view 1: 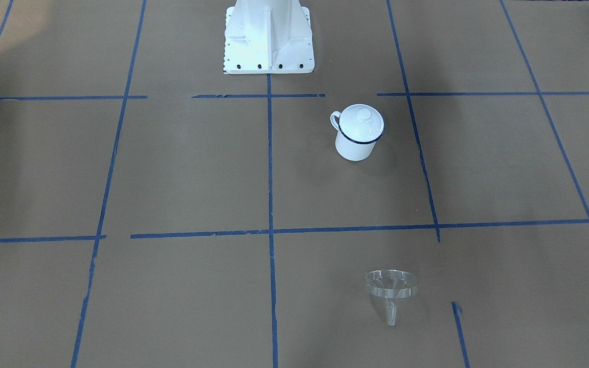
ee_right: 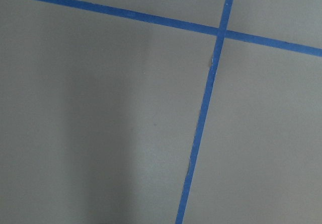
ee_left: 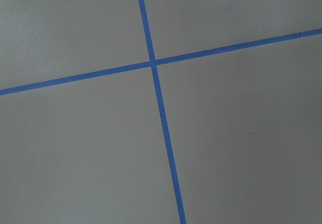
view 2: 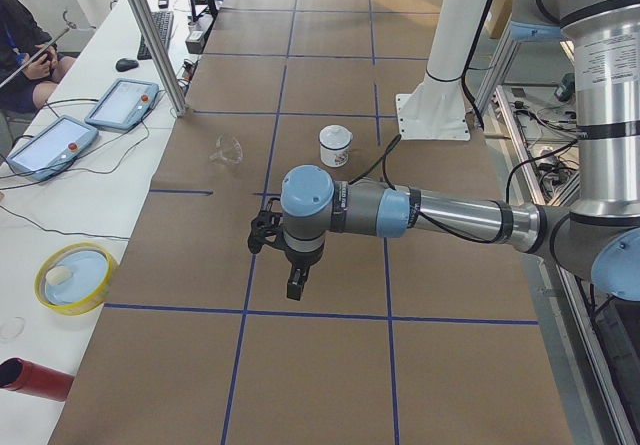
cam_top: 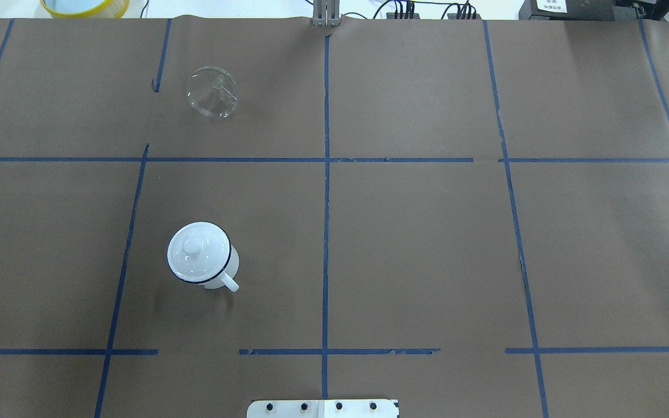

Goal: Place funnel on cup

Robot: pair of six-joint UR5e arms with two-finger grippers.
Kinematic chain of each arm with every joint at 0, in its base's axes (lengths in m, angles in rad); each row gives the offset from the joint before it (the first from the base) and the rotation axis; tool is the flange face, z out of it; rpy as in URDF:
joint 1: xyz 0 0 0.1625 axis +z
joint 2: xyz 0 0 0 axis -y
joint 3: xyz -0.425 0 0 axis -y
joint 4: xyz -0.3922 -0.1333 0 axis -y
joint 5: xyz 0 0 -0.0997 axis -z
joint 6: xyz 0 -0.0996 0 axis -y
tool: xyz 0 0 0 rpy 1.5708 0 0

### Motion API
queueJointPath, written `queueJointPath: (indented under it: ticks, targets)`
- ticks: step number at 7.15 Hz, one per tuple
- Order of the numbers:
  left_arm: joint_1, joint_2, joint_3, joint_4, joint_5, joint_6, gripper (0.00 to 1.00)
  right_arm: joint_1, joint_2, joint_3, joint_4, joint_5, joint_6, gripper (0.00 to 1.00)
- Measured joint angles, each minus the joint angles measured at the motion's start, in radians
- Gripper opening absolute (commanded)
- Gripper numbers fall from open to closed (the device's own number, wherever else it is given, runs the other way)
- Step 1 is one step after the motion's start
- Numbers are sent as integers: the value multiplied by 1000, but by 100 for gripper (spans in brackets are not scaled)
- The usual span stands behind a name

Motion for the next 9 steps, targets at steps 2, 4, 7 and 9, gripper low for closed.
queueJointPath:
  ticks: [2,4,7,9]
  targets:
    - [0,-3,-2,1,0,0,100,0,0,0,0,0,1,100]
    - [1,-18,-7,-1,0,-5,100,0,0,0,0,0,0,100]
    - [-1,-127,-35,-5,5,-36,100,0,0,0,0,0,0,100]
    - [0,-192,-51,-54,1,-182,100,0,0,-1,0,0,0,100]
